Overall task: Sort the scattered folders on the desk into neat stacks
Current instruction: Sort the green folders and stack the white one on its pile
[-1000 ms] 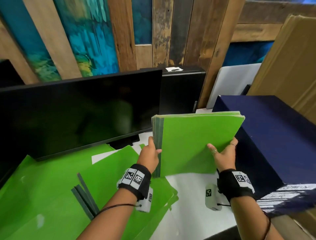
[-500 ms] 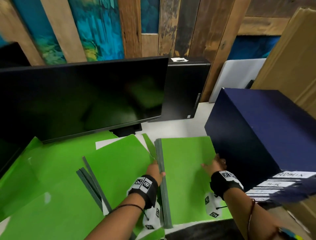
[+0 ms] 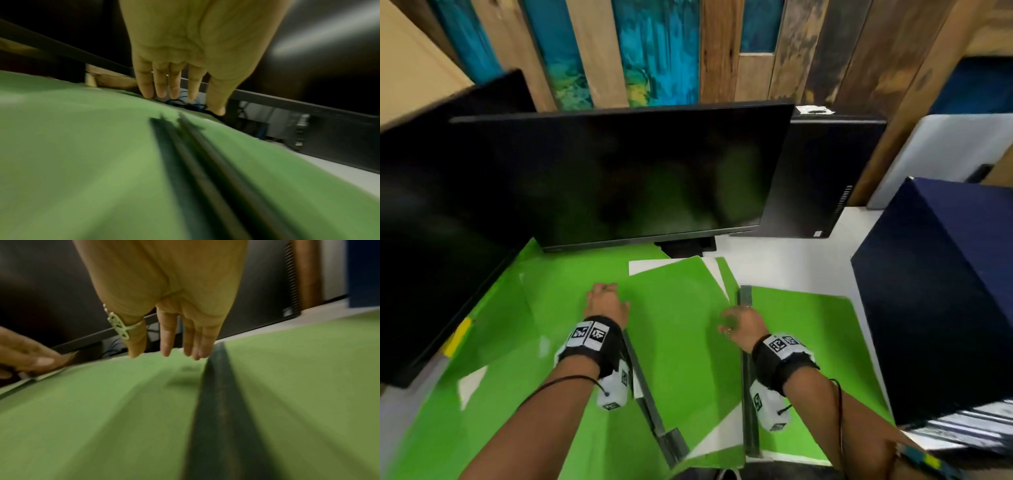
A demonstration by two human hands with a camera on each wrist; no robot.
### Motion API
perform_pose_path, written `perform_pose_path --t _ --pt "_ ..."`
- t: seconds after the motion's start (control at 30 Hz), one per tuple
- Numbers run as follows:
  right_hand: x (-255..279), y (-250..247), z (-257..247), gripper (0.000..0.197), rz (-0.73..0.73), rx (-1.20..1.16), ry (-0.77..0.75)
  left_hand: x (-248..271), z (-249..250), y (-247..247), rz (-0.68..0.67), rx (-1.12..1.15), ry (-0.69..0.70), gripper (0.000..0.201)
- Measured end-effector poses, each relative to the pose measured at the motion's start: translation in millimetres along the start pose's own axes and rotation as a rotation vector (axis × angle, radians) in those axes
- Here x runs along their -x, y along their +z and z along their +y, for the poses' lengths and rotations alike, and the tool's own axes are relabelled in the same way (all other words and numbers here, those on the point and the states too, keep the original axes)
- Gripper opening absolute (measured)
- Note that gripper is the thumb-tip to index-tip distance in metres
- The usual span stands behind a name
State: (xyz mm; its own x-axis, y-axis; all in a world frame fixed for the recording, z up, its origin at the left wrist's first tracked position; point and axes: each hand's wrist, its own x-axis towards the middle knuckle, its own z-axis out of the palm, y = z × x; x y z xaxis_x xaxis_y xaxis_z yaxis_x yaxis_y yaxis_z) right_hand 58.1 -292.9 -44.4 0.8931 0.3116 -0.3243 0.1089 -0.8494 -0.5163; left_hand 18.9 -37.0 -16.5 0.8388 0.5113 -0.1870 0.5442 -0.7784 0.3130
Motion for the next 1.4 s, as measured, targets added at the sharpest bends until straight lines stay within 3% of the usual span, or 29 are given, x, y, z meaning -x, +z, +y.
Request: perform_pose_path --t 0.1,0.2,0.27,0.37,0.43,0.53,0.63,0.73,0.8,0.9,1.03,1.13,1.2,1.3,1.4 --pt "-6 34 -19 0.105 -0.214 0.230 0.078 -10 -31 -14 -0.157 -0.196 -0.098 0.065" --pt "-4 54 -26 0.120 -0.294 0.323 0.089 -10 -38 -7 -0.265 -0.183 -0.097 0.075" --pt "-4 59 -27 0.120 -0.289 0.293 0.088 -7 -33 0 -0.256 -0.058 -0.141 0.081" --pt "-7 62 -25 0.118 -0.285 0.282 0.097 -2 -18 2 -0.089 0.157 -0.155 0.080" --pt "-7 62 -26 0.118 -0.269 0.257 0.094 0 -6 -2 0.031 0.337 -0.074 0.068" --pt "-8 58 -28 0.109 -0.214 0.109 0.076 5 16 -19 0.013 0.588 0.035 0.056" --pt "-14 45 -30 0.092 0.005 -0.131 0.086 4 25 -35 -0.008 0.673 0.099 0.055" --pt "-21 23 -31 0.094 0.243 -0.354 0.168 10 26 -47 -0.011 0.708 0.153 0.052" --pt "-24 10 -33 0.095 0.224 -0.507 0.196 15 27 -54 -0.002 0.785 0.184 0.049" --pt "-22 -1 -41 0.086 0.061 -0.613 0.228 8 23 -61 -0.003 0.860 0.219 0.044" --pt "-22 -2 -38 0.067 0.067 -0.647 0.305 -17 16 -53 -0.014 0.747 0.181 0.050" --pt "-24 2 -20 0.047 0.218 -0.636 0.361 -27 16 -30 -0.202 0.533 0.103 0.047" --pt "-22 -1 -10 0.051 0.296 -0.704 0.379 -29 12 -10 -0.232 0.402 0.053 0.048" --pt "-21 -11 10 0.052 0.393 -0.744 0.399 -32 4 15 -0.132 0.191 0.029 0.049" --pt "-16 -19 36 0.052 0.446 -0.721 0.467 -28 6 24 -0.190 0.051 -0.024 0.071"
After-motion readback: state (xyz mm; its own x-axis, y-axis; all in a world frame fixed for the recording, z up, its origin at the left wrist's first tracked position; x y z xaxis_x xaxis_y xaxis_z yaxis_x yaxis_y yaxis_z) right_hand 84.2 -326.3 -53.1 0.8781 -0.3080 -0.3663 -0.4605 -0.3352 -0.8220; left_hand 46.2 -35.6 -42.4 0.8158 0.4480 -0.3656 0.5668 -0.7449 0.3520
